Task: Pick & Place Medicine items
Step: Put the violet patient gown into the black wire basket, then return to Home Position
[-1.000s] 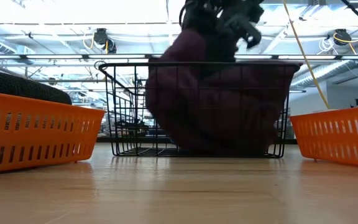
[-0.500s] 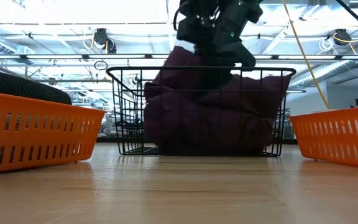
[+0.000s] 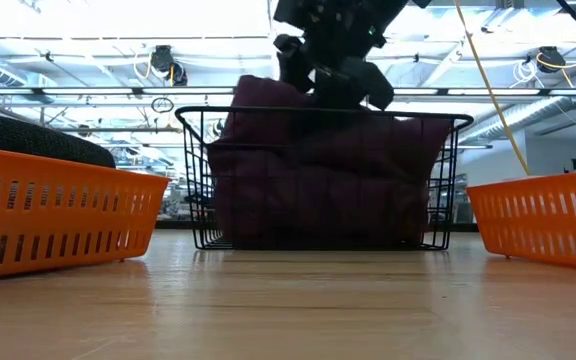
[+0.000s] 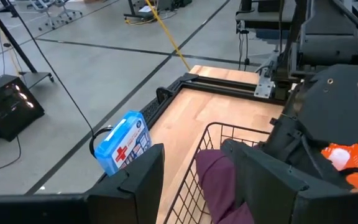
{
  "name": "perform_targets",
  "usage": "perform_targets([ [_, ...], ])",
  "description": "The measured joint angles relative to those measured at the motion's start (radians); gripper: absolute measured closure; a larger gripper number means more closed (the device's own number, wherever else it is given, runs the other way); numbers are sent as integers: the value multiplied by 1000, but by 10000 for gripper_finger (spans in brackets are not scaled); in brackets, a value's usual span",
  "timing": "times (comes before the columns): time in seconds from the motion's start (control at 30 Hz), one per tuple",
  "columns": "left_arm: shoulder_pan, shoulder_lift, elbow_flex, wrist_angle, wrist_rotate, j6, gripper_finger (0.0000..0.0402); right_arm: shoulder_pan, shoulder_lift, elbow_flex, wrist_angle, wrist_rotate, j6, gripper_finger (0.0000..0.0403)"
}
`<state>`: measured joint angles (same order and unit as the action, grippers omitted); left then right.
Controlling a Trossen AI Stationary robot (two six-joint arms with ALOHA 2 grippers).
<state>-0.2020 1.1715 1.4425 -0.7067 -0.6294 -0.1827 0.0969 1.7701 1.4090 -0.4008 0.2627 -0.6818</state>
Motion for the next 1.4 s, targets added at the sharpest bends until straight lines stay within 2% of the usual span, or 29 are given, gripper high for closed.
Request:
perform_targets([
  [0.2,0,0,0,-2,1,-4,201,4,3,-1,38,41,-27,122],
  [0.5,0,0,0,-2,0,-5,201,3,2,-1,134,280,-119,130],
  [0.7,0,0,0,-16,0,-5,201,3,2,-1,163,301,-89,132],
  [0.8,0,0,0,-31,0,-5,201,4,-20,-2,160,267,-31,131],
  [0.97,0,0,0,-34,1,65,201,0,-164,-3,165,178,96,139],
  [1.07,0,0,0,-35,1,131,201,-15,-276,-19,181,179,168,146],
  [1.23,0,0,-3,-104,56,75,201,-48,-480,-67,139,195,286,148],
  [1.33,-7,-30,-71,-49,82,76,201,-63,-620,-120,-47,207,394,144],
  [1.4,-20,-89,-159,4,87,80,201,-73,-723,-200,-48,158,461,143],
])
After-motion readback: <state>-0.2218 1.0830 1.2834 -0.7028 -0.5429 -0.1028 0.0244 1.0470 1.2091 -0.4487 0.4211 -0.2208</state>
